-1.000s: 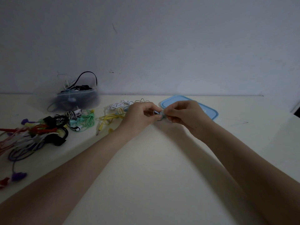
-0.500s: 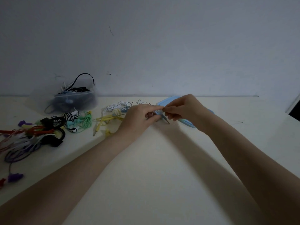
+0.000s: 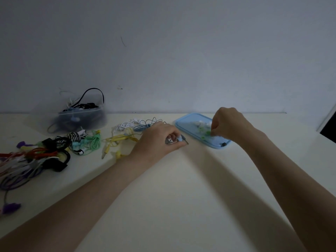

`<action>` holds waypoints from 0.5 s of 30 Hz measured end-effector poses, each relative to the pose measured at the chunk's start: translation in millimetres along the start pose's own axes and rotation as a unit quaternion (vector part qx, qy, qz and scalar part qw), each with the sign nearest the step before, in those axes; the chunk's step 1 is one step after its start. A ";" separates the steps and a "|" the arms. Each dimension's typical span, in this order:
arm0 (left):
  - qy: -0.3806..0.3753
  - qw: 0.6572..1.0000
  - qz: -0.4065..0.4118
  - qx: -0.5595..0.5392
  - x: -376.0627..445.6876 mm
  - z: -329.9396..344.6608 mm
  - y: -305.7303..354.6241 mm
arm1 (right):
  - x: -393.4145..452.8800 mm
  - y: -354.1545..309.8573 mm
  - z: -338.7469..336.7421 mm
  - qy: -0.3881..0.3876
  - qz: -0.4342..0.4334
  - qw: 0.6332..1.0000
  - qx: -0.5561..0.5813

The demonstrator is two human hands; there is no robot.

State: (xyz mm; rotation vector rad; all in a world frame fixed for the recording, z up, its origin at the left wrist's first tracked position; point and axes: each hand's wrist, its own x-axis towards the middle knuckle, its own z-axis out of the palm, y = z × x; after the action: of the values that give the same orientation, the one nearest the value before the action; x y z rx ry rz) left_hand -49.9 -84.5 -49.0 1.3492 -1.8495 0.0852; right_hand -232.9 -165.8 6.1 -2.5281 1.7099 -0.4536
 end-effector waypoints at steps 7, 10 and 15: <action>0.017 0.999 0.046 0.016 0.2 2.5 -2.5 | -1.0 1.9 5.2 -0.028 0.017 0.999 -0.003; 0.009 0.999 0.047 0.026 0.0 2.8 -3.3 | 1.2 2.0 3.6 0.004 -0.005 1.000 0.027; 0.000 1.000 0.018 0.024 0.6 -0.6 -3.3 | -6.9 -23.4 2.1 0.023 -0.071 0.978 0.195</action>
State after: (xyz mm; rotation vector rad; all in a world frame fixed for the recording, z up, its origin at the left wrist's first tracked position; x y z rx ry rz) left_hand -46.9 -86.0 -49.6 1.3492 -1.8820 0.1500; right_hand -213.7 -150.8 7.5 -2.3693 1.2989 -0.7763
